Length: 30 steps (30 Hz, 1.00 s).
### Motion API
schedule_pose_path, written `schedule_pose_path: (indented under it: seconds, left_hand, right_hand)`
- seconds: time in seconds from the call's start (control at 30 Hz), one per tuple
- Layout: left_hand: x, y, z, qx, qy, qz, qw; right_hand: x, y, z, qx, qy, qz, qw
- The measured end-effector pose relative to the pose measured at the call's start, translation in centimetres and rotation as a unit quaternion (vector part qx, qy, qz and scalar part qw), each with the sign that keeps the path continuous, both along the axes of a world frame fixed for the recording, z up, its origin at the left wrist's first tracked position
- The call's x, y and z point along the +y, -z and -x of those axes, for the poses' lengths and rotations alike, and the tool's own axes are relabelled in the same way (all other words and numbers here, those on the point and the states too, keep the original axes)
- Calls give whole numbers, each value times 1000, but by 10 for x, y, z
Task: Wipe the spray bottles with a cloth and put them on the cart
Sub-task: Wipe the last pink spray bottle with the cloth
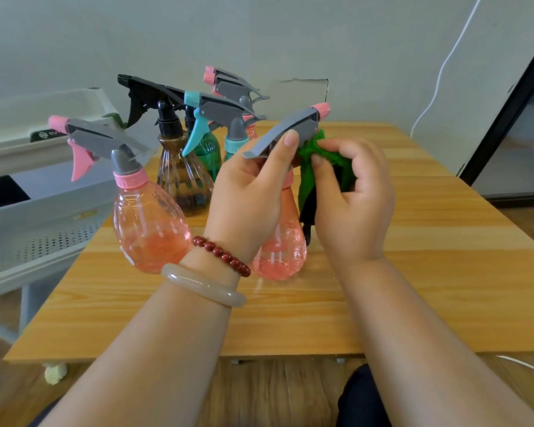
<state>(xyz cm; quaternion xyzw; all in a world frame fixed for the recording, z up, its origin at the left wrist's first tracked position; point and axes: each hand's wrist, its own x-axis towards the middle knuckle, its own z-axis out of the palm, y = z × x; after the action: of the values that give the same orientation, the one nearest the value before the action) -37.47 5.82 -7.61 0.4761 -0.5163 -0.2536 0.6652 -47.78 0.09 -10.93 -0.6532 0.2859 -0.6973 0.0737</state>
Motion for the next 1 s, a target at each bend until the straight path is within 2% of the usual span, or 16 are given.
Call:
schedule_pose_path:
  seconds: [0.17,0.33,0.5,0.7,0.9,1.0]
  left_hand:
    - [-2,-1,-6,15,-12,-3,1000]
    - [1,1,1,-8,-2,3,1000]
    - [0,-2,-4,-10,-10,-9,1000]
    - [3,1,2,-17,-6,1,1000]
    - [1,-2,-8,-14,-12,-21,1000]
    - [1,-3,-13,14,34,-15,999]
  right_hand:
    - [-2,5,4,14,-43,-90,995]
    - [6,-12,3,-4,-42,-42,998]
    - [1,3,5,31,-54,-92,994]
    - [9,-14,6,11,-50,-45,998]
    - [0,1,10,53,-51,-126,989]
    - [6,-12,13,-1,-11,-82,997]
